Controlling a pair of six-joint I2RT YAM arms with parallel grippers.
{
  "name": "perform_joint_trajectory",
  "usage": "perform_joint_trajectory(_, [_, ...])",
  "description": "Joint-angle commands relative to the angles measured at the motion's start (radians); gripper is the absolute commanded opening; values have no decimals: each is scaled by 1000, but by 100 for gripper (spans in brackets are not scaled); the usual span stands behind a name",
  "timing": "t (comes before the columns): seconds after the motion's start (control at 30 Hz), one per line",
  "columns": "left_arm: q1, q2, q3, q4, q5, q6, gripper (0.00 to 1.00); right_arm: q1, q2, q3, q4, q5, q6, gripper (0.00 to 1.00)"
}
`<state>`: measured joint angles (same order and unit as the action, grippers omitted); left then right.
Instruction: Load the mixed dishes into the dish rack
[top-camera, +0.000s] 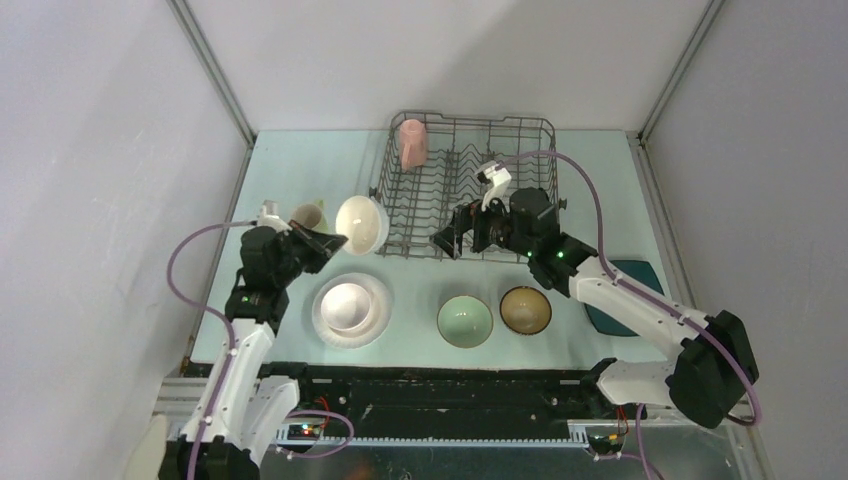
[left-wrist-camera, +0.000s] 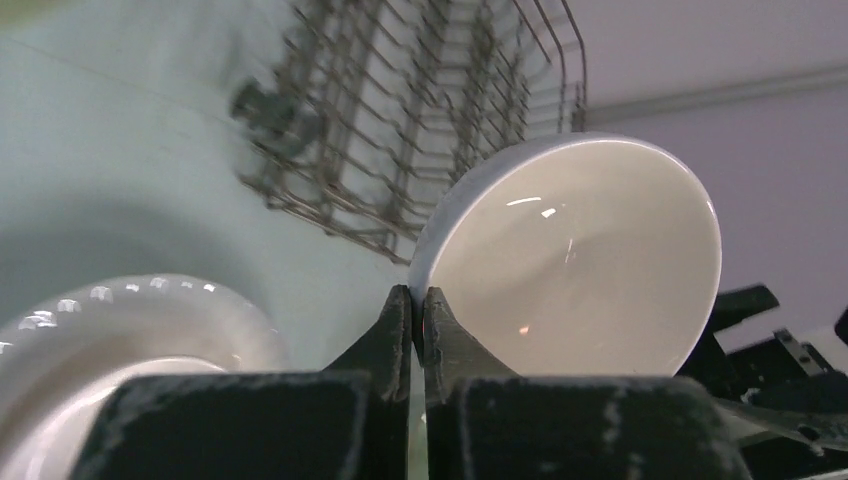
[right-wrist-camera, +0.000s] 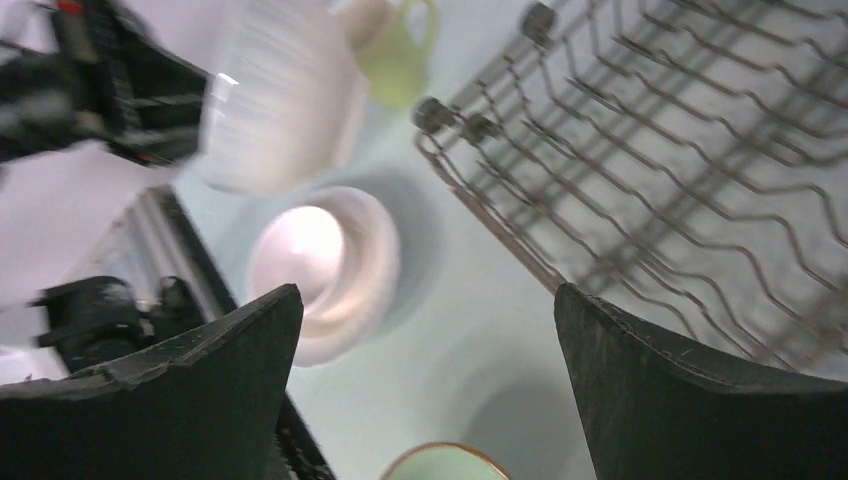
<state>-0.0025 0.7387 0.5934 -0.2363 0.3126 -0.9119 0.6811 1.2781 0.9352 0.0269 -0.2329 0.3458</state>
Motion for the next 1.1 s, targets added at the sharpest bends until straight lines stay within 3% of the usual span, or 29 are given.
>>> perform_joint_trajectory(0.0, [-60, 28, 8, 320, 202, -132, 0, 2, -28, -28, 277, -176, 148, 100])
perform_joint_trajectory(0.43, [-102, 97, 22, 380, 218, -163, 0, 74, 93, -29, 550, -175, 381, 99])
perform_joint_trajectory(0.83, [-109, 100, 20, 393, 240, -165, 0, 127, 184, 34, 540, -109, 395, 100])
perform_joint_trajectory(1.07, [-116, 97, 17, 400, 260, -164, 0, 145, 198, 53, 535, -66, 377, 94])
